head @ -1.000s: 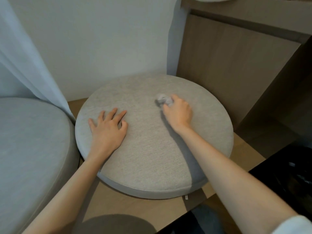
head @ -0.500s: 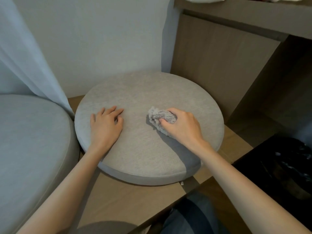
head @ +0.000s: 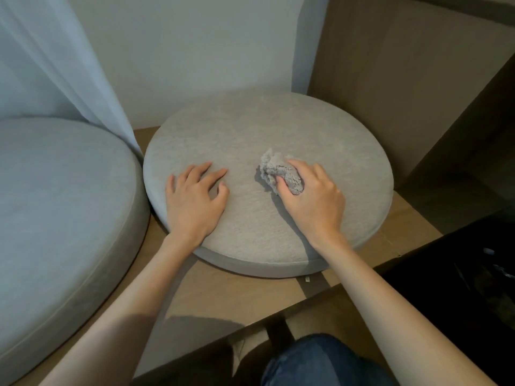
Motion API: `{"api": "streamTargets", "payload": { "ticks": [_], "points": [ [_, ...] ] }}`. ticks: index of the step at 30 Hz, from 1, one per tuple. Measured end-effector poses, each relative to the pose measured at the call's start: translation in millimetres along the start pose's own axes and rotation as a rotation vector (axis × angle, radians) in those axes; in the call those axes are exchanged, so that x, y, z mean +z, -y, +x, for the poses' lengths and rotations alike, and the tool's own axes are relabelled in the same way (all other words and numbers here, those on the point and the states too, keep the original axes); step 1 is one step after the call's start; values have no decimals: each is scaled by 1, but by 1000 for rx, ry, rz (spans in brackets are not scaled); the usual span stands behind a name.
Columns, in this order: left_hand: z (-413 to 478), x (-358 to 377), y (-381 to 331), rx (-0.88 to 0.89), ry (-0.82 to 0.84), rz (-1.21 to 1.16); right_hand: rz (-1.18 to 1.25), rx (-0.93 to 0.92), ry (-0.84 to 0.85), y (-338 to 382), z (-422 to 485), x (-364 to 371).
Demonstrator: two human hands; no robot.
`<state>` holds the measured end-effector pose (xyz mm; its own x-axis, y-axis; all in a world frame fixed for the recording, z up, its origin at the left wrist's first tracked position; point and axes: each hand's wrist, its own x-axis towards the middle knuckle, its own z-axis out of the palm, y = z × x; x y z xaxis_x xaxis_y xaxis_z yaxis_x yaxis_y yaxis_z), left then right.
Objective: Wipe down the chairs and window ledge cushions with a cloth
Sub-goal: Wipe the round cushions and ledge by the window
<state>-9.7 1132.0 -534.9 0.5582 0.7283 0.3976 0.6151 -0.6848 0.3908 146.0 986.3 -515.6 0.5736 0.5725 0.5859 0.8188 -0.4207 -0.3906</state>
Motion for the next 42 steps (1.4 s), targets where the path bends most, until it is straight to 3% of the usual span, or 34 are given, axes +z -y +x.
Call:
{"api": "streamTargets", "payload": {
  "ticks": [3, 7, 9, 12, 17, 23, 26, 30, 33, 37, 42],
  "points": [
    [-1, -3, -2, -14, 44, 24, 10, 58, 129, 4, -1, -6],
    [-7, -29, -23, -45, 196, 112, 193, 272, 636, 9, 19, -37],
    [-9, -51, -39, -141, 387, 3, 340, 361, 794, 20, 25, -64],
    [-10, -108, -68, -342, 632, -362, 492, 413, 863, 53, 31, -116],
    [-26, -250, -111, -592, 711, -914, 815, 630, 828, 140, 56, -215],
    [-53, -421, -135, -643, 556, -947, 938, 649, 1112, 249, 70, -337],
    [-67, -479, -137, -686, 491, -918, 830, 450, 1241, 289, 63, -374],
    [-83, -527, -126, -771, 397, -957, 778, 287, 1216, 334, 51, -392],
    [-86, -551, -99, -804, 334, -963, 915, 473, 1159, 364, 48, -386],
    [-80, -565, -41, -850, 275, -911, 908, 676, 1056, 394, 43, -348],
    [-74, -564, 51, -865, 416, -797, 858, 927, 962, 446, 38, -281]
  ]
}}
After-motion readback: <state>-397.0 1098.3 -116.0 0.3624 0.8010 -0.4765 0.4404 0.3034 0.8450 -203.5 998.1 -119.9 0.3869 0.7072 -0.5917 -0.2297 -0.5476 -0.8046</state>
